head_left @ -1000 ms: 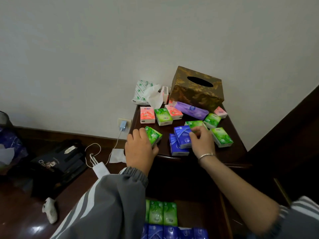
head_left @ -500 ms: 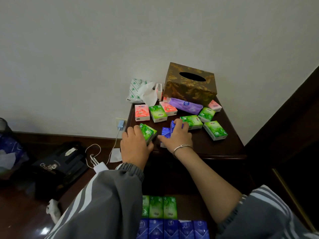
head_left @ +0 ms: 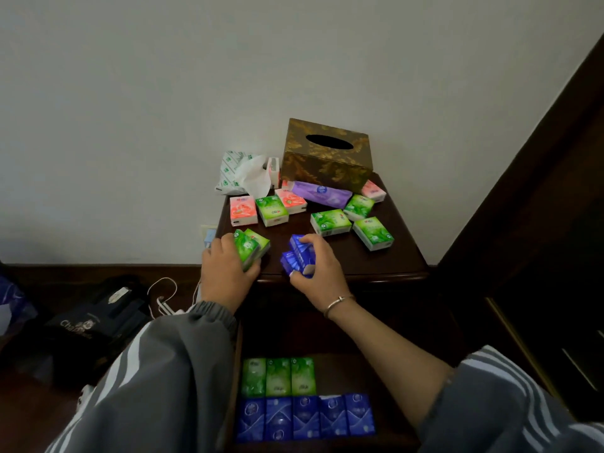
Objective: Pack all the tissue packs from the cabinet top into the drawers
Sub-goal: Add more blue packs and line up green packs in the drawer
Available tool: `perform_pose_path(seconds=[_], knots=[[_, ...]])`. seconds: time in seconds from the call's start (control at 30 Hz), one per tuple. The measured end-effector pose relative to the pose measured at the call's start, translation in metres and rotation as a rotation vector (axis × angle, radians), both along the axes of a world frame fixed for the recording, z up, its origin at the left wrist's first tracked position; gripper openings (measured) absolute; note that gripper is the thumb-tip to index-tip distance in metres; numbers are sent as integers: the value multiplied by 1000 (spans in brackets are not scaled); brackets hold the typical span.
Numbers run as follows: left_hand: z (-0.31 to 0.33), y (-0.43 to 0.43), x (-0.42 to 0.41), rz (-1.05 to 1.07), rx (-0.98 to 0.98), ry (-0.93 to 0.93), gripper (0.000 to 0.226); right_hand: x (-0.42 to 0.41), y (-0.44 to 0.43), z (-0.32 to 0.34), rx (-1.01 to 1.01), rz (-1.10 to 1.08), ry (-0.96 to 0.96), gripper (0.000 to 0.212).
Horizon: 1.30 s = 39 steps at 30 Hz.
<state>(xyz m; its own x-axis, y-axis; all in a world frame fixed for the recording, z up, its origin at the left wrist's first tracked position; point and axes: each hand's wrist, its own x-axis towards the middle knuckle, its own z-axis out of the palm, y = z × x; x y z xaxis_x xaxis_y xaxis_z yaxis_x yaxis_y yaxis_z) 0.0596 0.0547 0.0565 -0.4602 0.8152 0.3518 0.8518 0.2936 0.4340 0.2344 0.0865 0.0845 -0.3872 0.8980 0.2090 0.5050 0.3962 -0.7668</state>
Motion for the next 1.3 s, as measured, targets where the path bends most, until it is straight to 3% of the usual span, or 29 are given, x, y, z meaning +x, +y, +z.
perform_pose_path(seconds=[0.2,0.33,0.47,0.63,0.87,0.97,1.13,1.3], knots=[[-32,-65,27,-96,169,-406,52,114,-67,-38,-215,8,88,59],[-73,-115,69,-51,18,-673,49,177,-81,-84,-385,-113,-120,56],[-98,-127,112,-58,-75,-808,47,191,-82,-127,-416,-55,-345,58],[-120,-122,132,-25,-219,-830,39,180,-78,-172,-345,6,-753,69],[-125,-111,134,1,-263,-841,38,167,-75,-199,-231,13,-1009,69],[-125,-108,134,-7,-276,-851,40,168,-76,-194,-286,-15,-951,80],[-119,-103,127,14,-262,-897,55,173,-69,-166,-306,-203,-632,72],[-111,-101,119,34,-249,-941,64,189,-52,-141,-342,-275,-484,72]])
